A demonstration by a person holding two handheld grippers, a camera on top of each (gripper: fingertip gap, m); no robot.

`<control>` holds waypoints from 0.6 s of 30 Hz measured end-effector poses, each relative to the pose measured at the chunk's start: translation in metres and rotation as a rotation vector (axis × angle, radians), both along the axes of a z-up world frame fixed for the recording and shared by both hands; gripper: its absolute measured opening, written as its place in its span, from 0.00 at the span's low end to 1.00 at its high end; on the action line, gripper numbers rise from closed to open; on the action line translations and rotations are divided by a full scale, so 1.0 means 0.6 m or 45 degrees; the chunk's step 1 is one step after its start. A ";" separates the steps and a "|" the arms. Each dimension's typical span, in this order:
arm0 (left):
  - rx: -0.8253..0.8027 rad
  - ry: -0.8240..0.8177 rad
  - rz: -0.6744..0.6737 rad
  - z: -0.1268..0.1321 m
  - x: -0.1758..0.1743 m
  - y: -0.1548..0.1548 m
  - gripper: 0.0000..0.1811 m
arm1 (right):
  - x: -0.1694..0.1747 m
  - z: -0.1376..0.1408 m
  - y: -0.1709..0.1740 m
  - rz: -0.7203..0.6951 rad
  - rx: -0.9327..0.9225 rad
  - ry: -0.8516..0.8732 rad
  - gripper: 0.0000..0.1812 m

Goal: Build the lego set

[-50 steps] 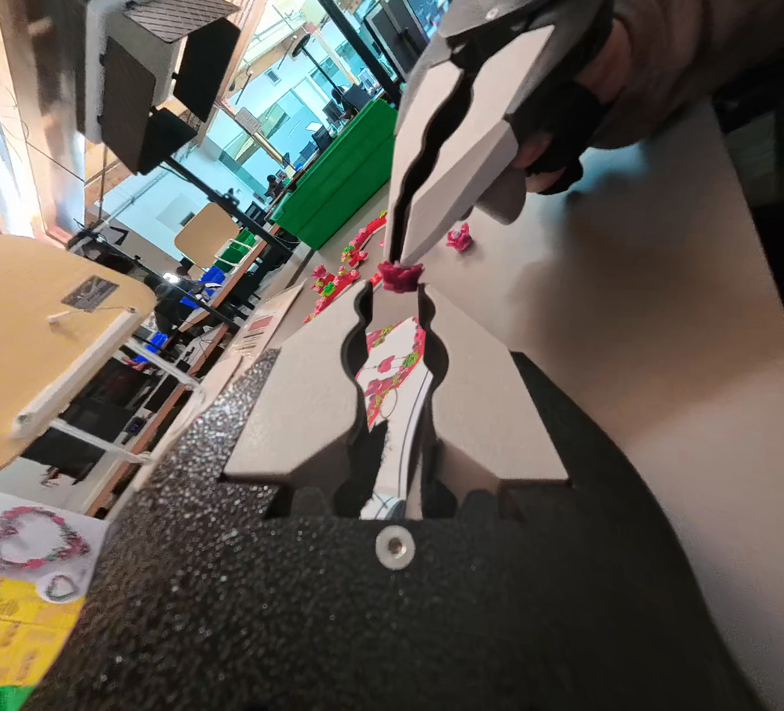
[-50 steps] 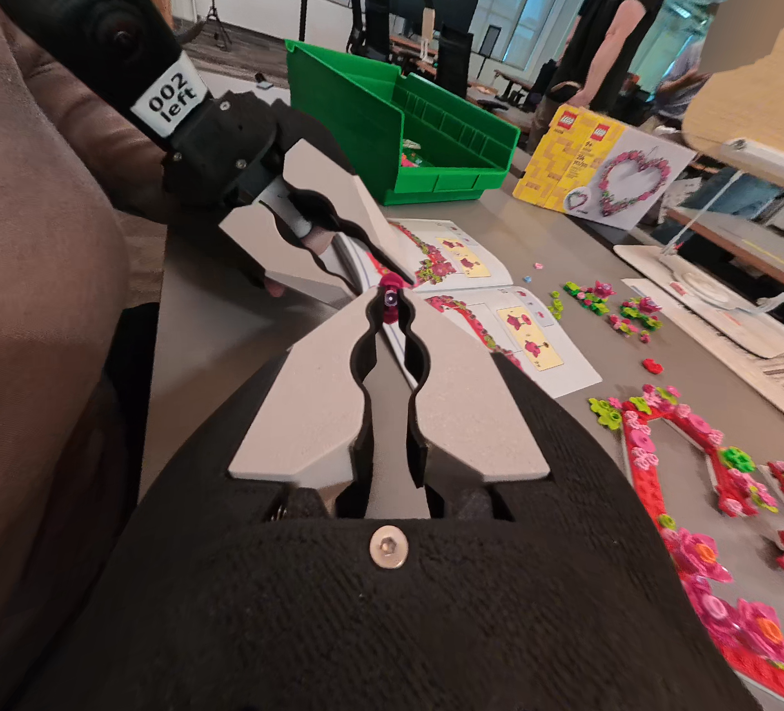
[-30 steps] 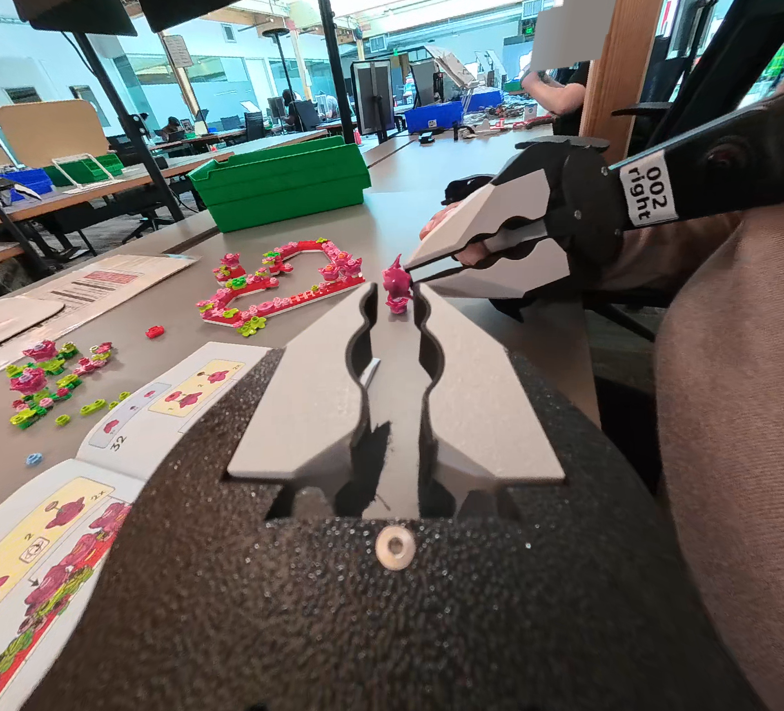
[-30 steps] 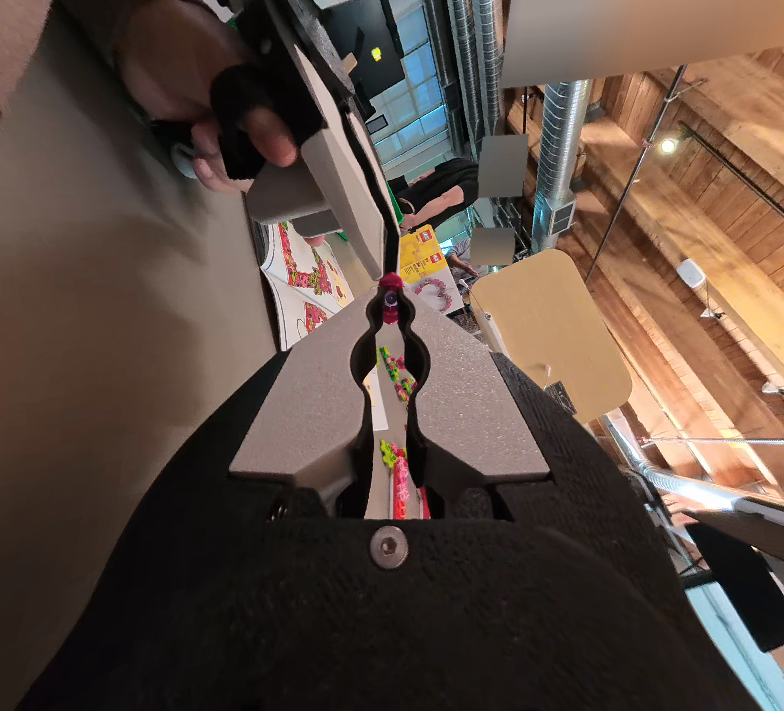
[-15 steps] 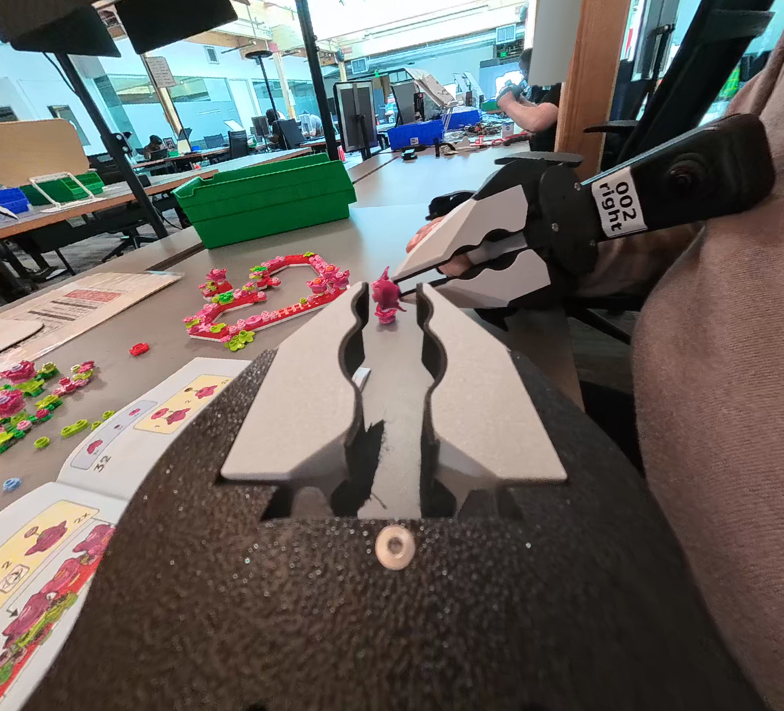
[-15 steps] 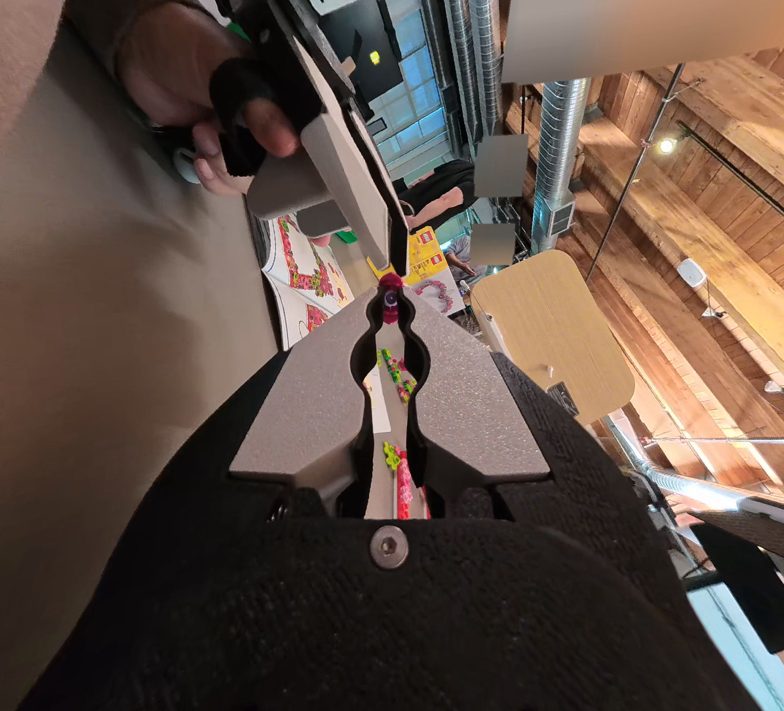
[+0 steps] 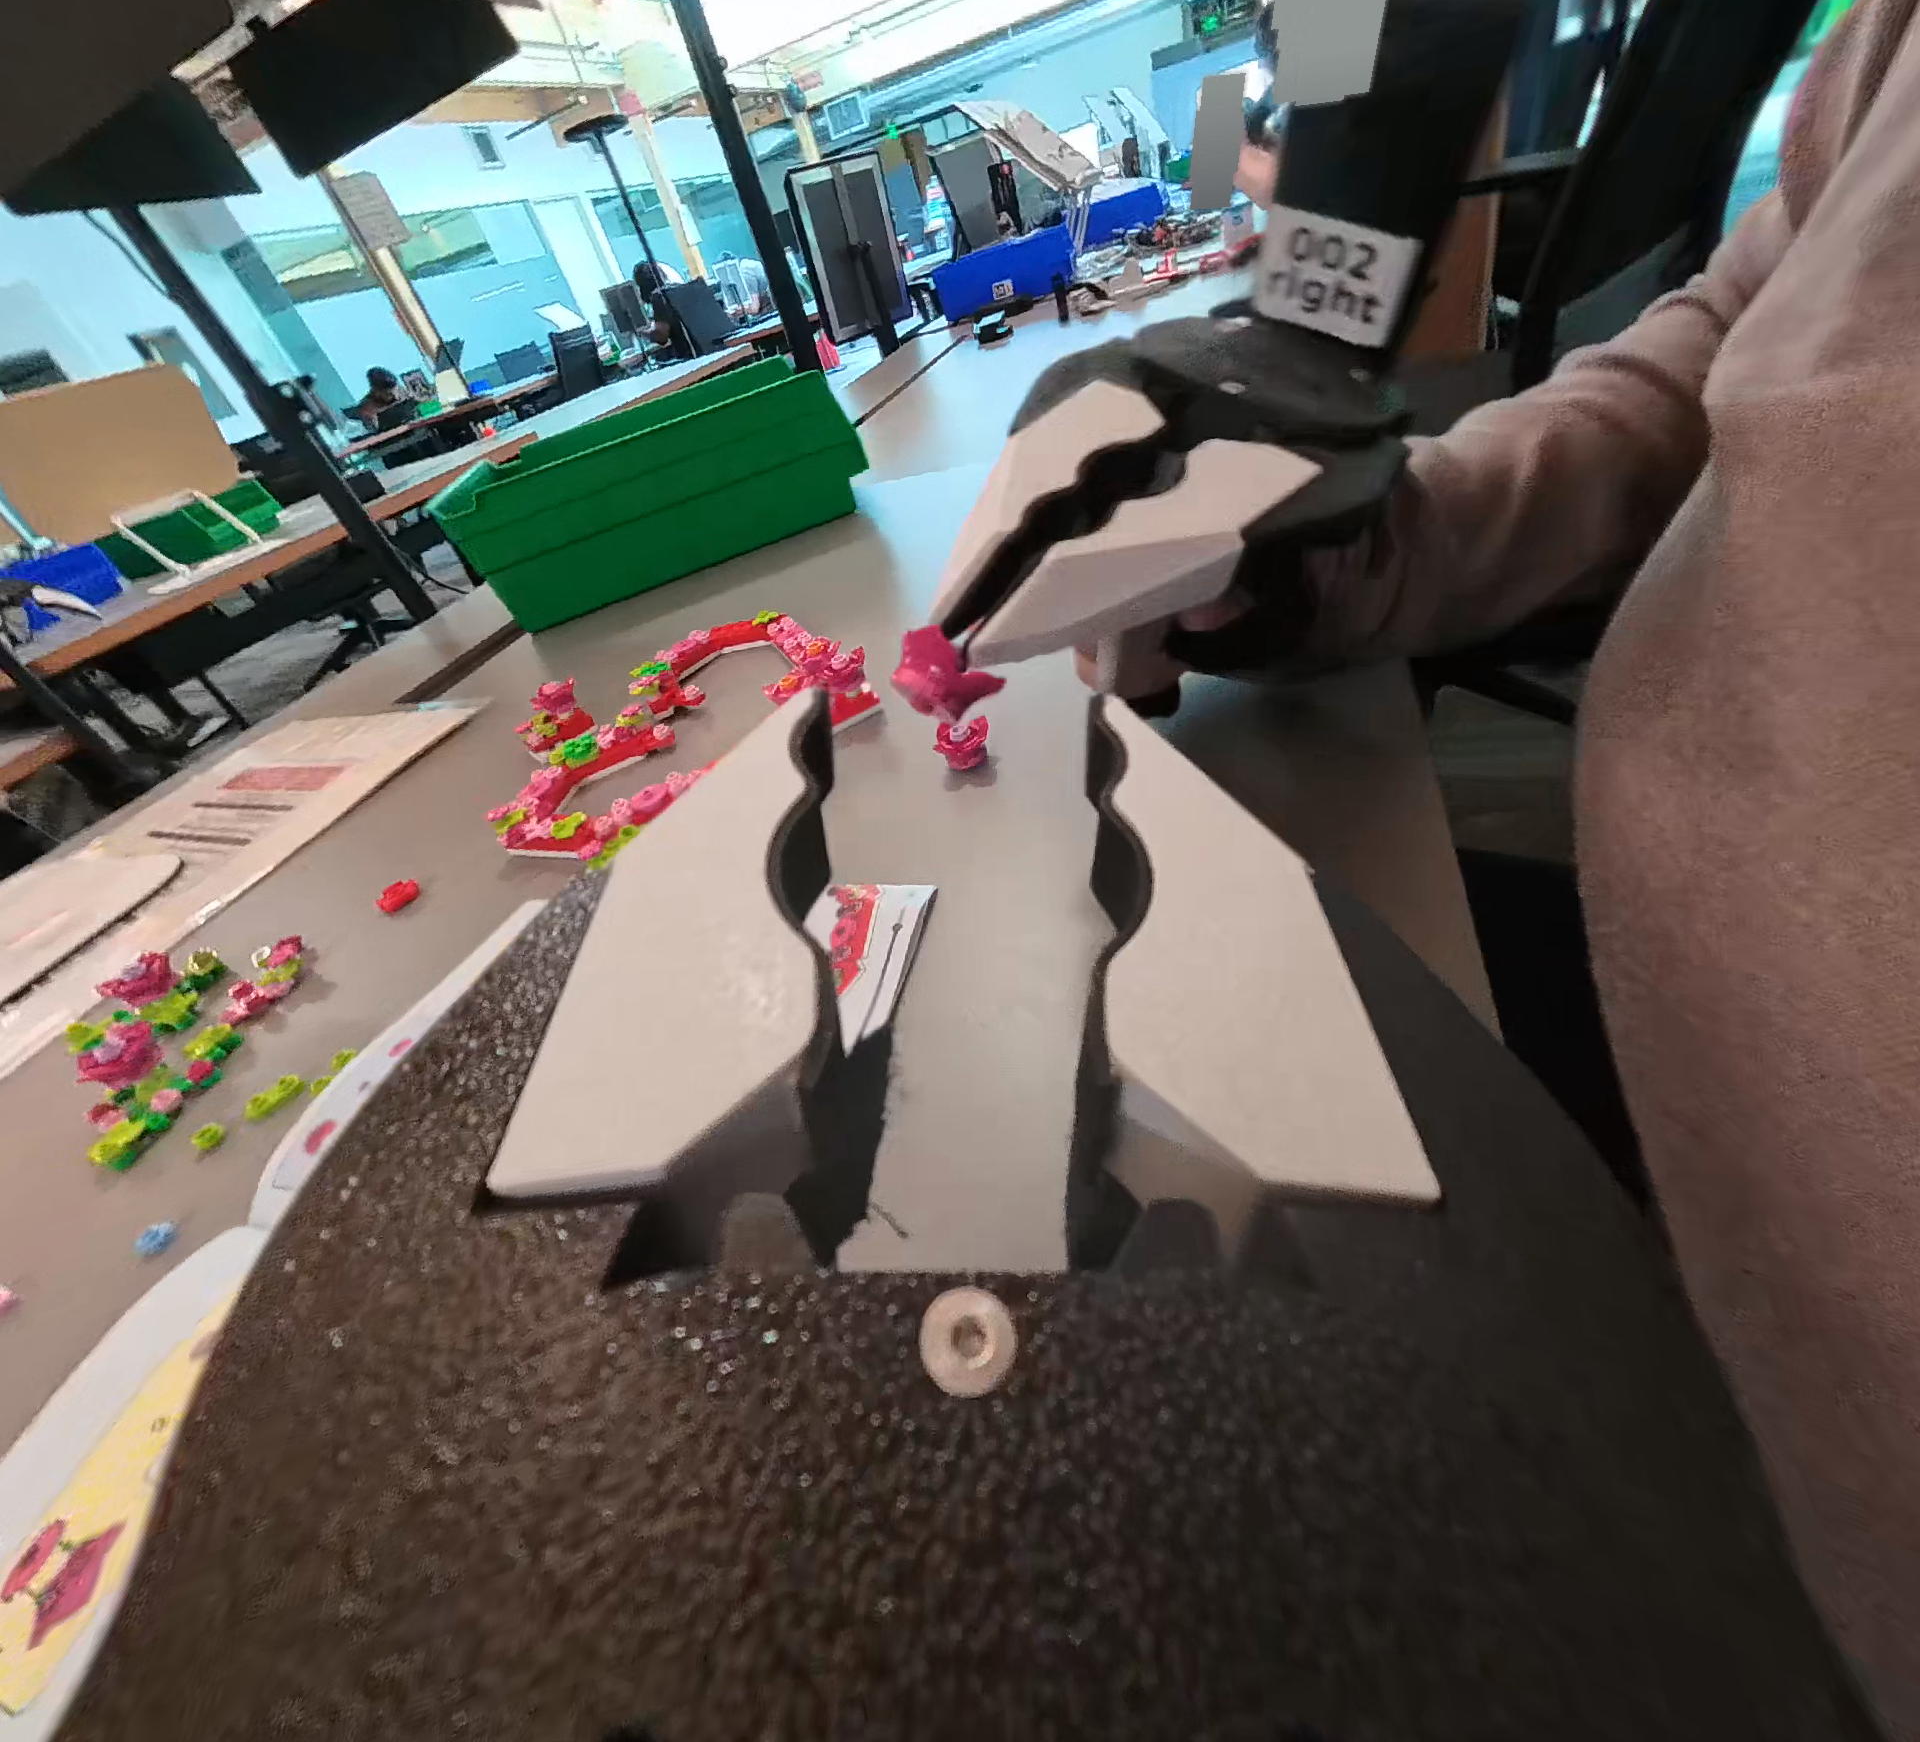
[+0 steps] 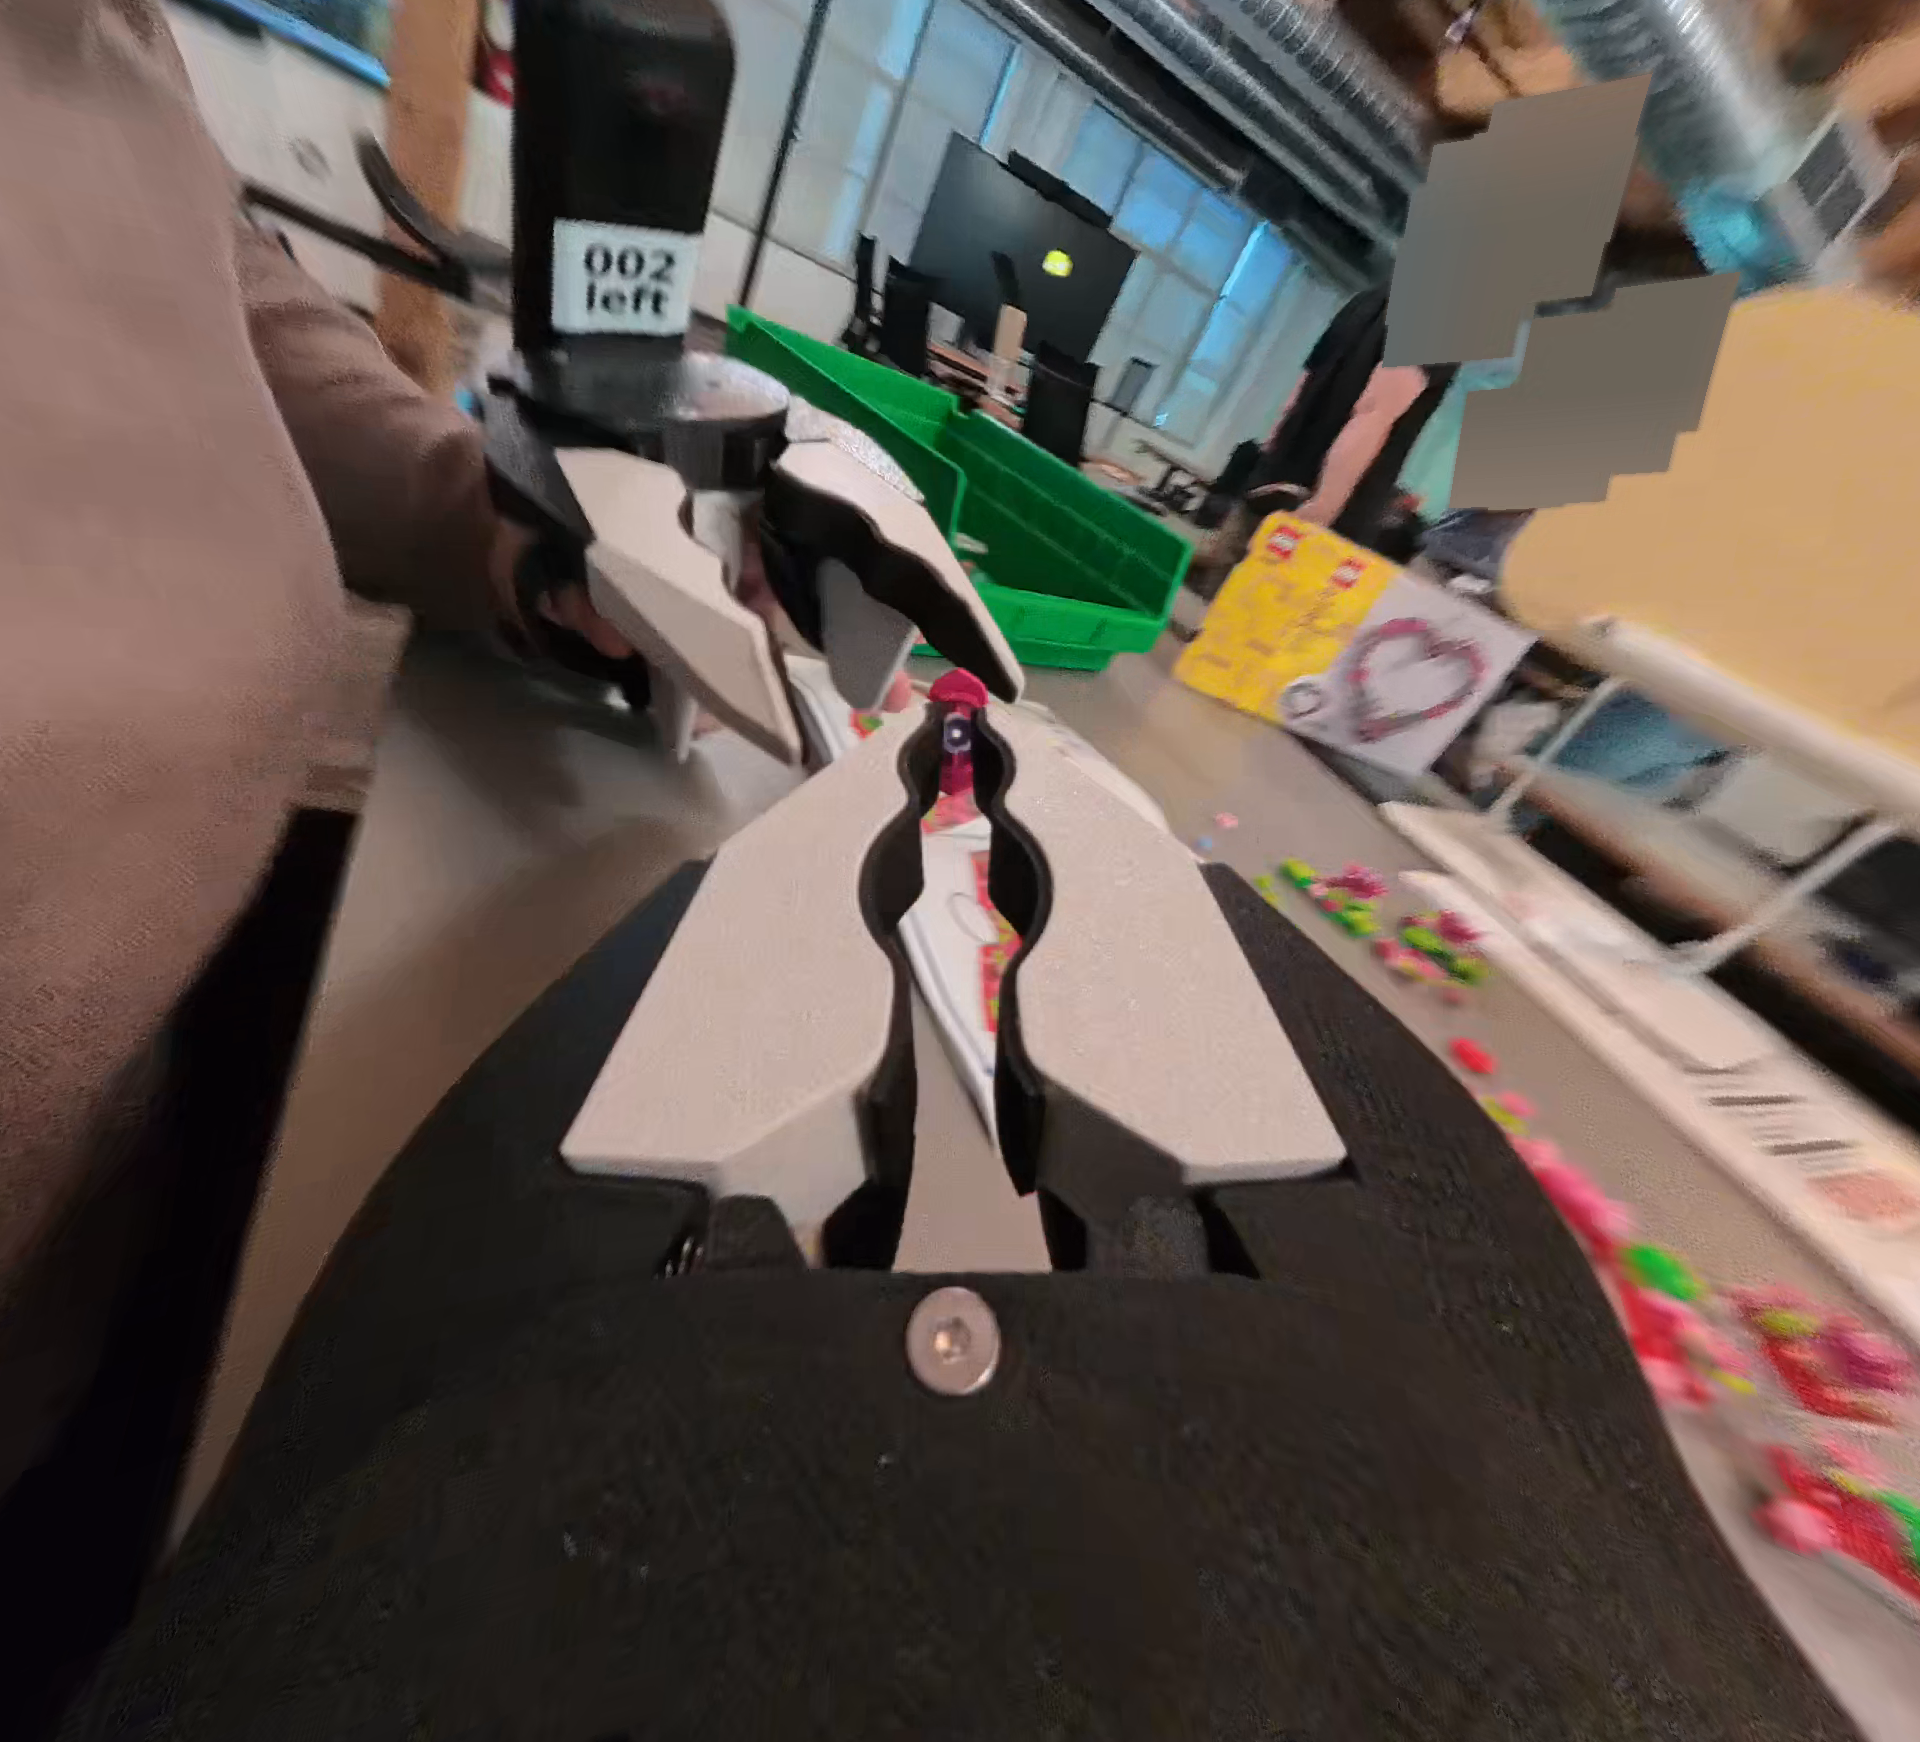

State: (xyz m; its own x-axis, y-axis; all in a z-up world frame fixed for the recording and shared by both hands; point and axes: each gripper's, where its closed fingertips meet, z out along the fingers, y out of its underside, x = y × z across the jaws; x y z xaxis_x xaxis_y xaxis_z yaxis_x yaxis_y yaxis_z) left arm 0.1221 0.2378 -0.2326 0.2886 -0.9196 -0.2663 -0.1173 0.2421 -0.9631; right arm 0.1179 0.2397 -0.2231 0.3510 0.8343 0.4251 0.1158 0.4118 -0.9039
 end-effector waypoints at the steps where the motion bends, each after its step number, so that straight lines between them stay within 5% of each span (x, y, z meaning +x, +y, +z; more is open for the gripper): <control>1: 0.018 0.007 -0.007 0.000 0.002 -0.003 0.26 | 0.000 0.000 -0.001 0.045 -0.085 0.026 0.02; 7: 0.052 0.023 -0.019 -0.005 0.010 -0.012 0.23 | -0.008 0.005 -0.021 0.253 -0.349 0.102 0.02; 18: 0.188 0.027 -0.021 0.002 0.007 -0.021 0.11 | -0.008 0.002 -0.031 0.333 -0.416 0.078 0.02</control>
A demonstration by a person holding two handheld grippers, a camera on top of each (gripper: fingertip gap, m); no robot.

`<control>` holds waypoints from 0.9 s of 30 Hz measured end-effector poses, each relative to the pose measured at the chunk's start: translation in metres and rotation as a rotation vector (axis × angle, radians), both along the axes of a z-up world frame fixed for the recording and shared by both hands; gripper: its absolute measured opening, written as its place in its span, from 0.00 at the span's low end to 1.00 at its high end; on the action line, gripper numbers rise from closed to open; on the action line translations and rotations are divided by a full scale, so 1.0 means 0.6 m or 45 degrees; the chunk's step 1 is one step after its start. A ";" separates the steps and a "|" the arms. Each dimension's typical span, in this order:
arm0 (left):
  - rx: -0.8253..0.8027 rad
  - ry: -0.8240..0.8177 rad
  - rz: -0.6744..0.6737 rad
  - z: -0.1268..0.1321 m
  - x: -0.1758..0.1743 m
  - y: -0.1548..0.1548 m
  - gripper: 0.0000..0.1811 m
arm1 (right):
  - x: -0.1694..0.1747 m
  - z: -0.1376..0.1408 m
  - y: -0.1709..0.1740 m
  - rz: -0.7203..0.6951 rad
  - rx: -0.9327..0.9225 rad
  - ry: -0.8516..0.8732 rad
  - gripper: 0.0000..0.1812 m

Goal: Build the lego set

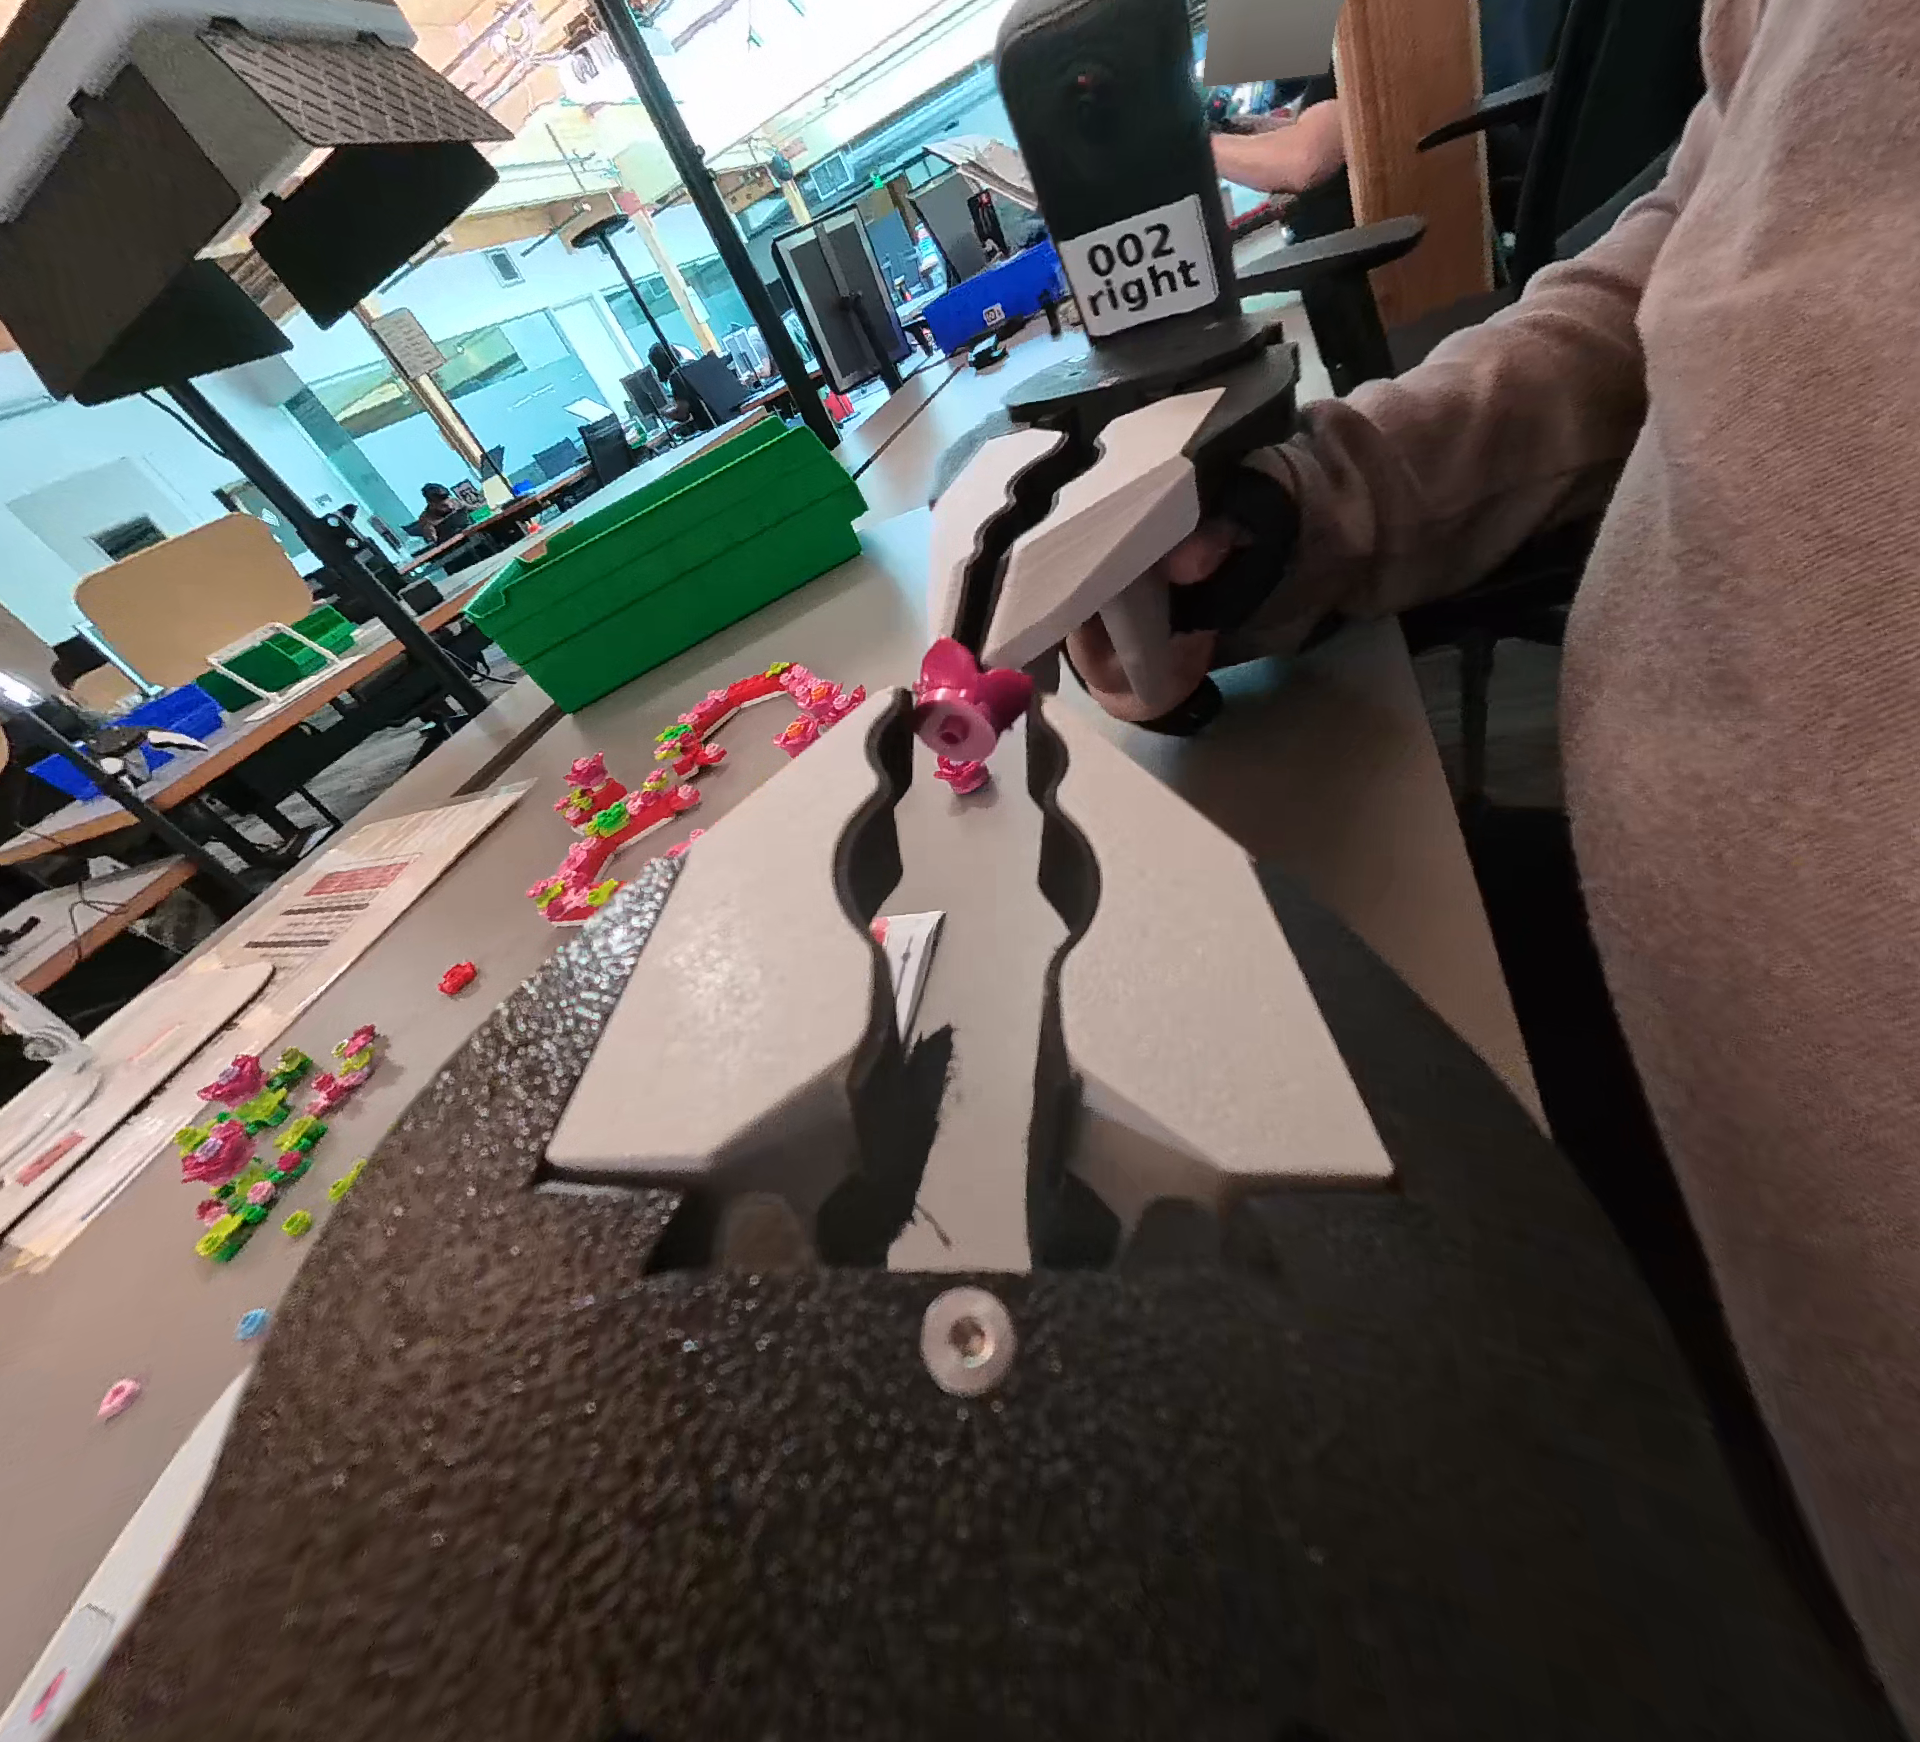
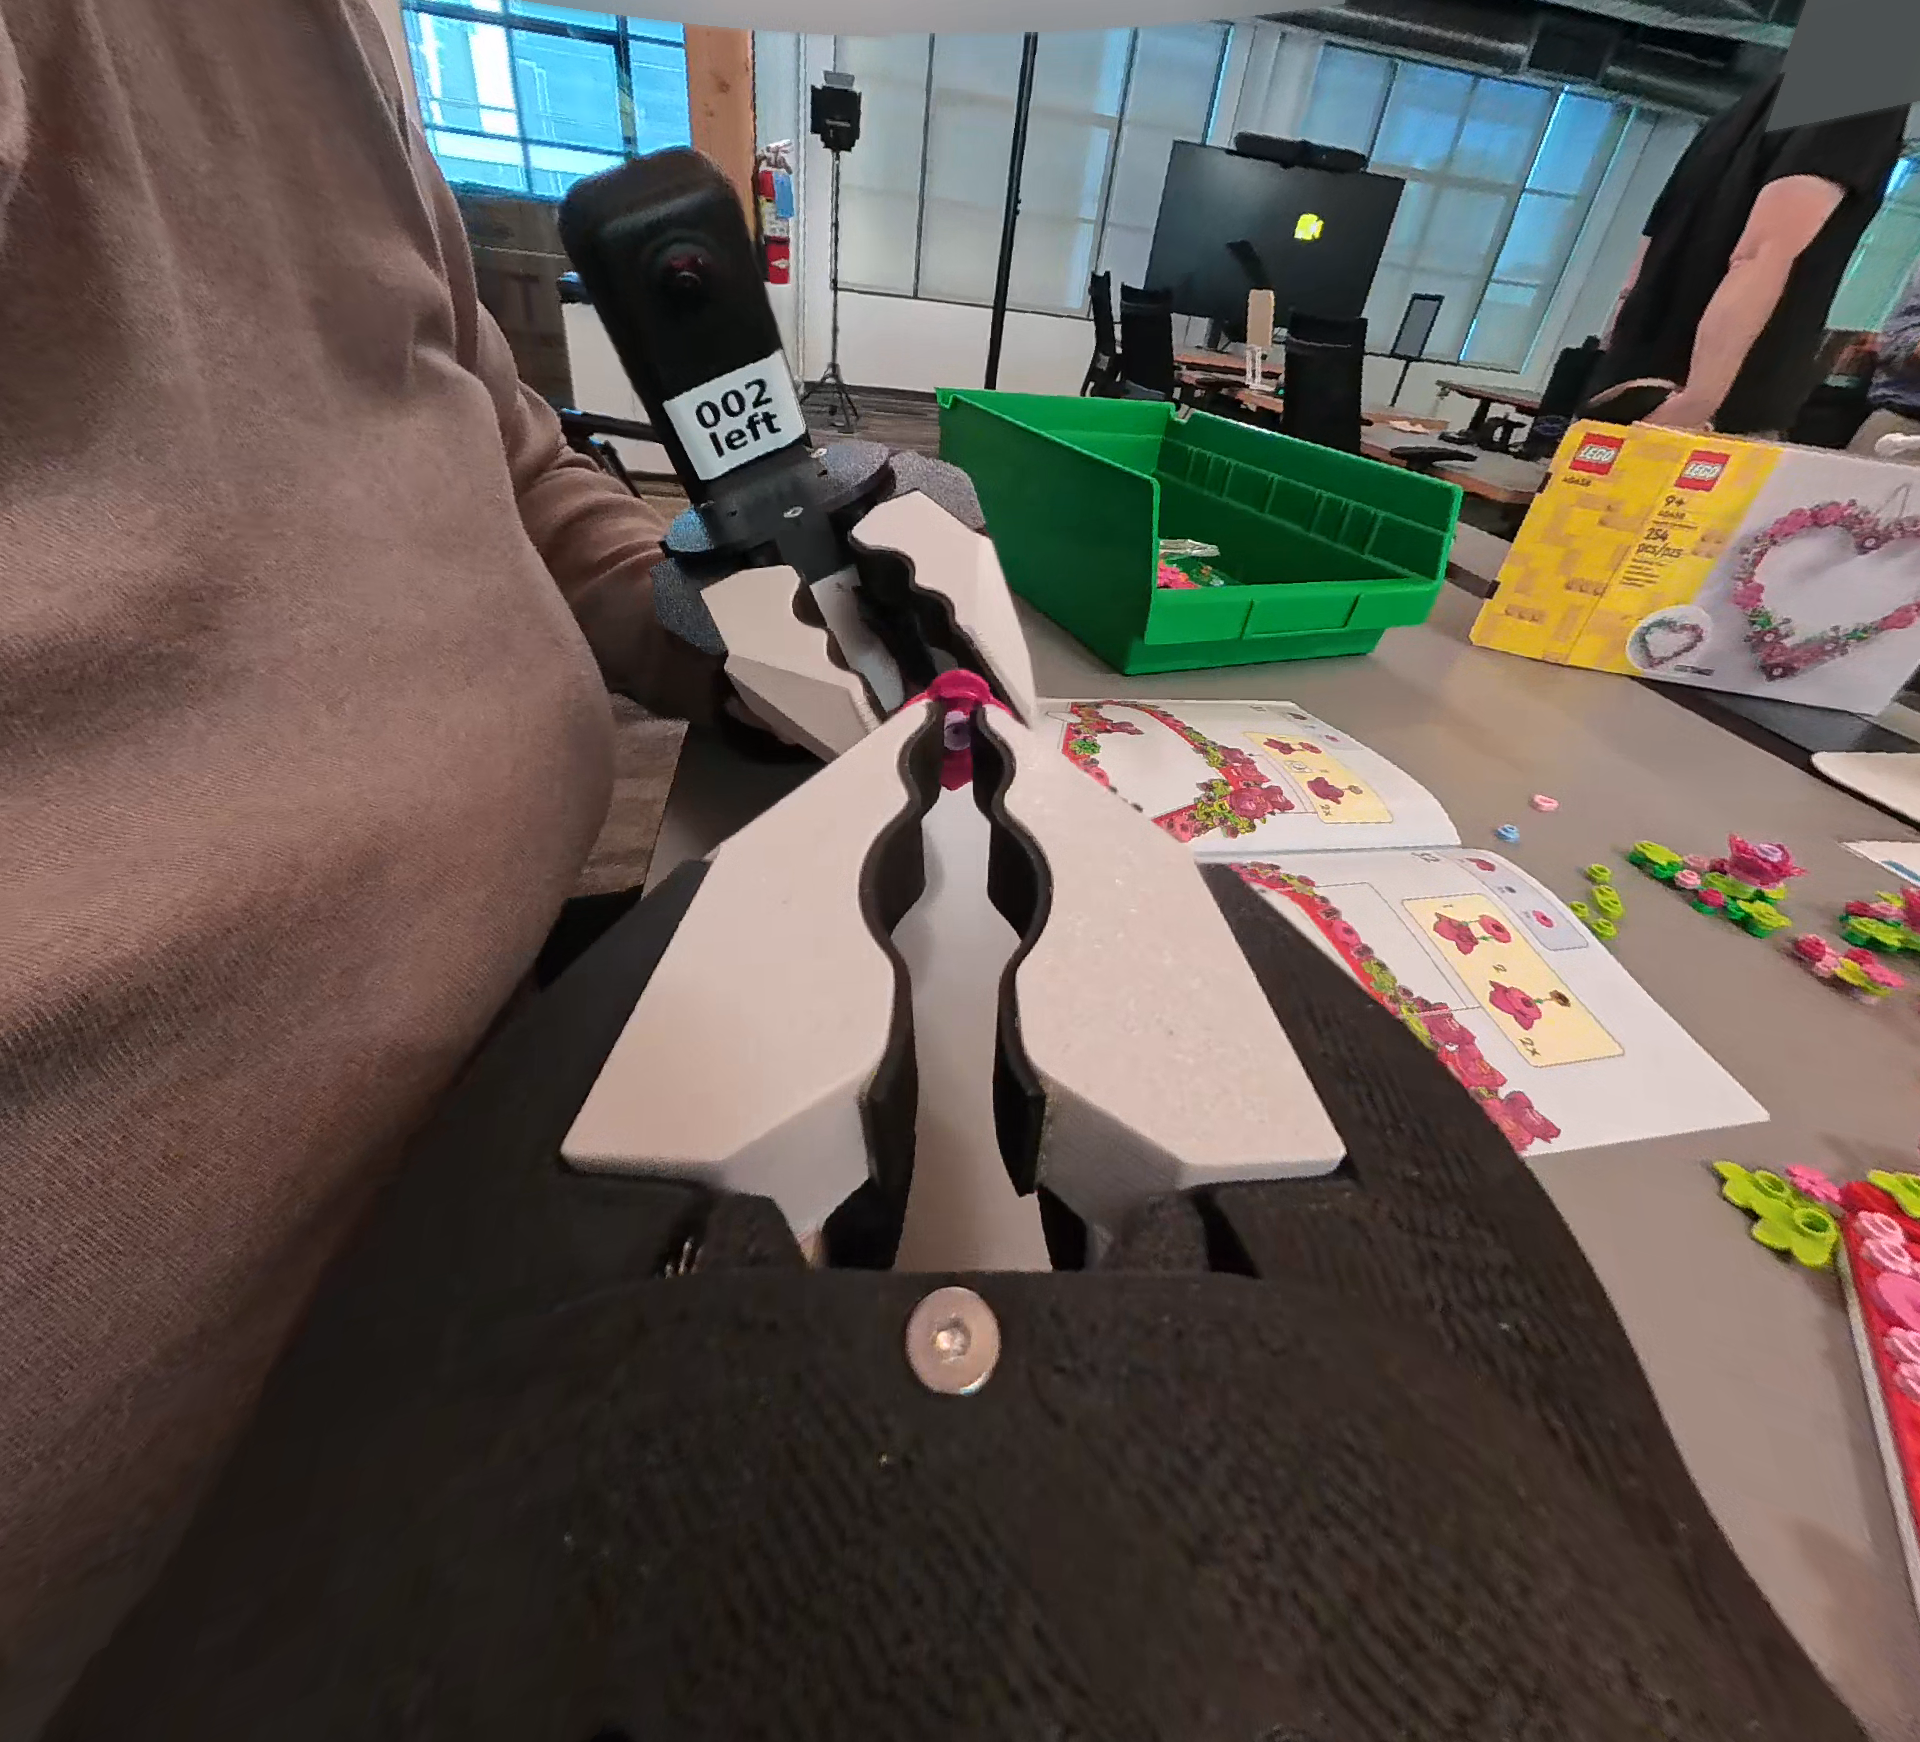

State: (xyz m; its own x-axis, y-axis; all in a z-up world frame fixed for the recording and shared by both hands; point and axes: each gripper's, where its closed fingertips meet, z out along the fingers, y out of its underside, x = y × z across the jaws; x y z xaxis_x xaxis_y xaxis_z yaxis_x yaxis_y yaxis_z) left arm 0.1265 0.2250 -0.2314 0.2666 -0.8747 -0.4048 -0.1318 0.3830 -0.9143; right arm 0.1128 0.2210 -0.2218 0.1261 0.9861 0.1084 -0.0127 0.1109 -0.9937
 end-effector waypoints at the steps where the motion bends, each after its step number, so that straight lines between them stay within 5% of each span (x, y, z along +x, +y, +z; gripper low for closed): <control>1: 0.004 0.007 -0.001 -0.001 0.000 0.000 0.11 | 0.000 -0.001 0.000 0.005 -0.009 -0.008 0.02; 27: 0.069 0.077 0.048 -0.016 0.000 0.009 0.10 | 0.002 -0.023 0.010 0.048 -0.241 -0.112 0.02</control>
